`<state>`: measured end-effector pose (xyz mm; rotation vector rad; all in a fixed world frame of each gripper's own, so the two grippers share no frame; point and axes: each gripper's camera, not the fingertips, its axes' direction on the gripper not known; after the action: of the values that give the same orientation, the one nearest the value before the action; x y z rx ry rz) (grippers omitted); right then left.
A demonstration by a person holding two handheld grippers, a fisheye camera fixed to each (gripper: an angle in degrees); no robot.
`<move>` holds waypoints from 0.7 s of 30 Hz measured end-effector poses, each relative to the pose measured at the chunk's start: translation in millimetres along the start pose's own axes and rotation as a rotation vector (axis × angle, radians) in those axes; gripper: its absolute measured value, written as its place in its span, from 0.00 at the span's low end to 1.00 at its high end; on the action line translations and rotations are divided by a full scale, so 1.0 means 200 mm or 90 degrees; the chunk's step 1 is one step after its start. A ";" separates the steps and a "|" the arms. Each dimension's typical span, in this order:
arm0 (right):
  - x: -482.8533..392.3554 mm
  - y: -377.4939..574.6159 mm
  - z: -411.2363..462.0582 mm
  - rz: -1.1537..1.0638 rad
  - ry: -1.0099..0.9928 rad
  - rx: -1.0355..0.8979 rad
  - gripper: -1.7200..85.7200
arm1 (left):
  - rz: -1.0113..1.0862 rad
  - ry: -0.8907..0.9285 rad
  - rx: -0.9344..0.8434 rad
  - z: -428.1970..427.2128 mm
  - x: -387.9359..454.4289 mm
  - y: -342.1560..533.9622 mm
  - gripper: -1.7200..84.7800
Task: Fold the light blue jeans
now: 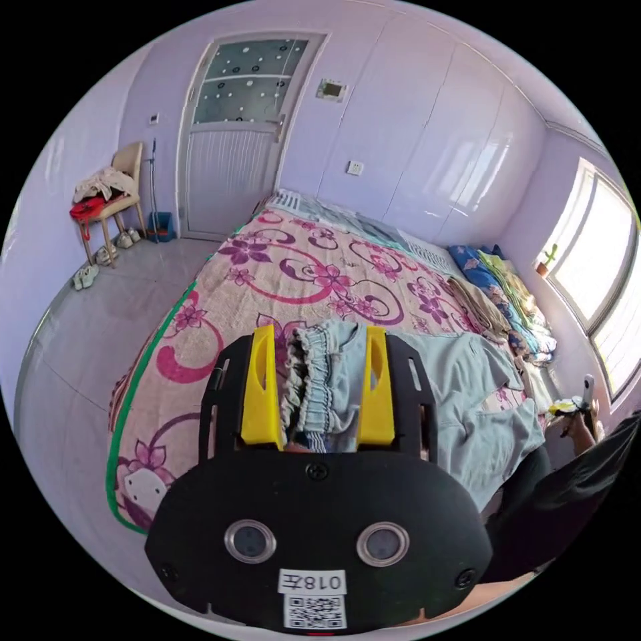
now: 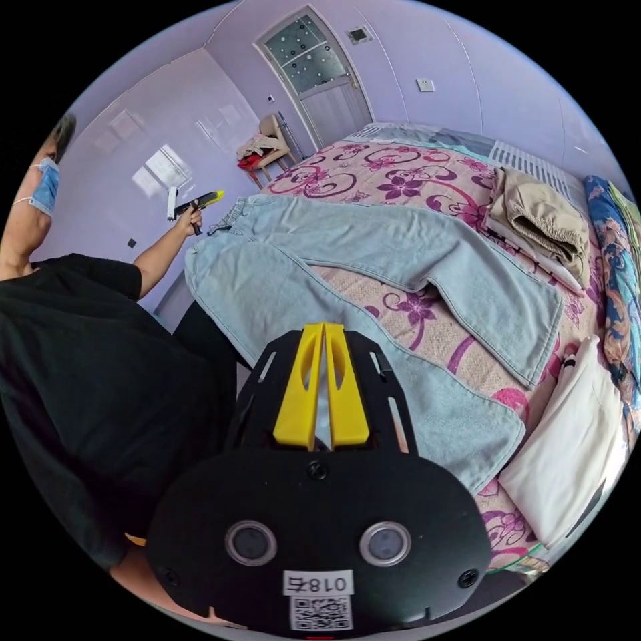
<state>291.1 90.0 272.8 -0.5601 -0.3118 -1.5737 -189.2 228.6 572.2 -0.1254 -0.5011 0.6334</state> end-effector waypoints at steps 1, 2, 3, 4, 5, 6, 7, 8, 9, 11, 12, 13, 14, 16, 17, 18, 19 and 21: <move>0.01 0.01 0.01 0.005 0.008 -0.014 0.02 | -0.029 0.012 -0.047 0.15 -0.09 -0.06 0.25; 0.01 0.02 0.01 0.009 0.010 -0.019 0.02 | -0.066 0.029 -0.109 0.30 -0.17 -0.09 0.25; 0.03 0.04 0.01 0.021 0.015 -0.027 0.02 | -0.081 0.044 -0.147 0.37 -0.21 -0.10 0.25; 0.05 0.06 0.01 0.037 0.019 -0.029 0.02 | -0.083 0.090 -0.217 0.50 -0.24 -0.10 0.19; 0.06 0.08 0.00 0.046 0.019 -0.028 0.02 | -0.057 0.120 -0.269 0.59 -0.22 -0.11 0.13; 0.08 0.10 0.00 0.062 0.016 -0.026 0.02 | -0.040 0.108 -0.275 0.60 -0.19 -0.11 0.12; 0.11 0.12 0.00 0.078 0.016 -0.025 0.02 | 0.003 0.078 -0.271 0.60 -0.13 -0.13 0.09; 0.12 0.13 0.00 0.084 0.016 -0.025 0.02 | 0.035 0.041 -0.260 0.59 -0.07 -0.15 0.09; 0.14 0.14 0.01 0.095 0.018 -0.025 0.02 | 0.049 0.016 -0.248 0.57 -0.04 -0.16 0.09; 0.17 0.14 0.01 0.103 0.017 -0.019 0.02 | 0.080 -0.052 -0.177 0.48 0.02 -0.22 0.08; 0.19 0.13 0.00 0.103 0.017 -0.016 0.02 | 0.083 -0.058 -0.160 0.45 0.03 -0.24 0.08; 0.19 0.12 0.00 0.100 0.019 -0.013 0.02 | 0.094 -0.075 -0.130 0.41 0.04 -0.28 0.08; 0.20 0.11 0.00 0.097 0.021 -0.012 0.02 | 0.110 -0.107 -0.110 0.39 0.06 -0.33 0.08; 0.19 0.09 -0.02 0.082 0.031 -0.010 0.02 | 0.112 -0.139 -0.110 0.41 0.05 -0.42 0.08; 0.19 0.09 -0.02 0.079 0.032 -0.009 0.02 | 0.105 -0.150 -0.109 0.44 0.03 -0.46 0.09; 0.19 0.08 -0.02 0.074 0.032 -0.009 0.02 | 0.103 -0.157 -0.109 0.47 0.02 -0.47 0.09; 0.18 0.09 -0.02 0.070 0.032 -0.008 0.02 | 0.101 -0.172 -0.112 0.53 0.01 -0.48 0.09; 0.18 0.10 0.00 0.071 0.034 -0.011 0.02 | 0.066 -0.175 -0.141 0.66 -0.03 -0.45 0.11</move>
<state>310.5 56.7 289.5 -0.5390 -0.2236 -1.4822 -208.9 147.8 707.9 -0.2777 -0.8350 0.6986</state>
